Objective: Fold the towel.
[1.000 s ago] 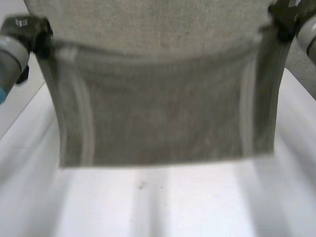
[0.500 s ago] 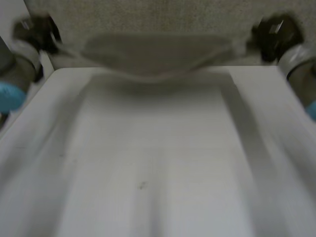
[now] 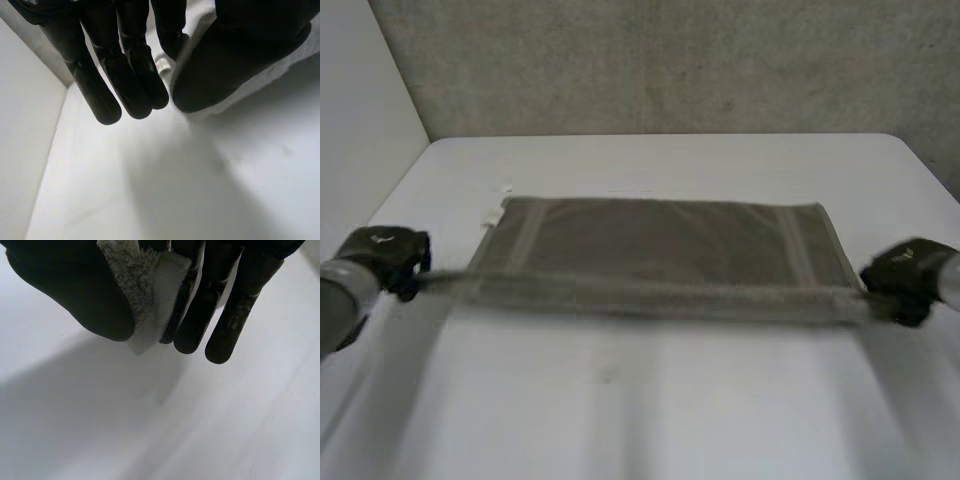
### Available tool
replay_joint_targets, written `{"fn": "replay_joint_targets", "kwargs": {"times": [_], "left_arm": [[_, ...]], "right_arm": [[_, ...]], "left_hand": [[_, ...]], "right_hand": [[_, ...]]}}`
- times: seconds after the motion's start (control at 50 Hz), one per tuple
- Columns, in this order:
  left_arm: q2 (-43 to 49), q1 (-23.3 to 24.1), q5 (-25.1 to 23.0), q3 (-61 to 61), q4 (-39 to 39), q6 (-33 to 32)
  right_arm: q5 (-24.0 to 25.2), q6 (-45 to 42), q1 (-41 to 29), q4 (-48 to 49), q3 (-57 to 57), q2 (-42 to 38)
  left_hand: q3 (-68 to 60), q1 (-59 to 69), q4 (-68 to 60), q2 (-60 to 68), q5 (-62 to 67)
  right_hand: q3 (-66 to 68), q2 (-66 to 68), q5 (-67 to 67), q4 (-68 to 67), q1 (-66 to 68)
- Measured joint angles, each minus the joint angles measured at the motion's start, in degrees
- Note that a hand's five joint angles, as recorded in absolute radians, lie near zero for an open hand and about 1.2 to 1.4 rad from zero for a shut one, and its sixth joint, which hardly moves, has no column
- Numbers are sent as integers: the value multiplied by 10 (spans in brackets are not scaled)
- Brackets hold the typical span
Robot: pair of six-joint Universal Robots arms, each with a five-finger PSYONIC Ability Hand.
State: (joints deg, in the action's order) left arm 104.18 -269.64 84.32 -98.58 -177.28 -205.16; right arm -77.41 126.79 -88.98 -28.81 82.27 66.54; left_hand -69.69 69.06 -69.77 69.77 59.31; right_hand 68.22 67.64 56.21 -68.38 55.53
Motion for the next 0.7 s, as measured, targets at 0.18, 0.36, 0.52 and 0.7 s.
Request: {"fn": "replay_joint_targets", "kwargs": {"times": [0.18, 0.36, 0.52, 0.7], "left_arm": [[-107, -51, -57, -33, 128, -59], [-32, 0, -99, 21, 23, -8], [95, 65, -50, 135, -25, 35], [92, 116, -27, 120, 22, 38]], "right_arm": [[6, -54, 51, -52, 38, 68], [-6, 41, -14, 89, -10, 16], [-48, 76, -62, 132, -64, -61], [-62, 82, -75, 154, -48, -71]], "left_hand": [[0, 5, 0, 0, 2], [0, 5, 0, 0, 3], [4, 2, 3, -4, 0], [374, -369, 376, -375, -372]], "right_hand": [[0, 0, 1, 0, 0], [0, 0, 4, 0, 0], [0, 0, 6, 0, 0], [0, 0, 6, 0, 0]]}}
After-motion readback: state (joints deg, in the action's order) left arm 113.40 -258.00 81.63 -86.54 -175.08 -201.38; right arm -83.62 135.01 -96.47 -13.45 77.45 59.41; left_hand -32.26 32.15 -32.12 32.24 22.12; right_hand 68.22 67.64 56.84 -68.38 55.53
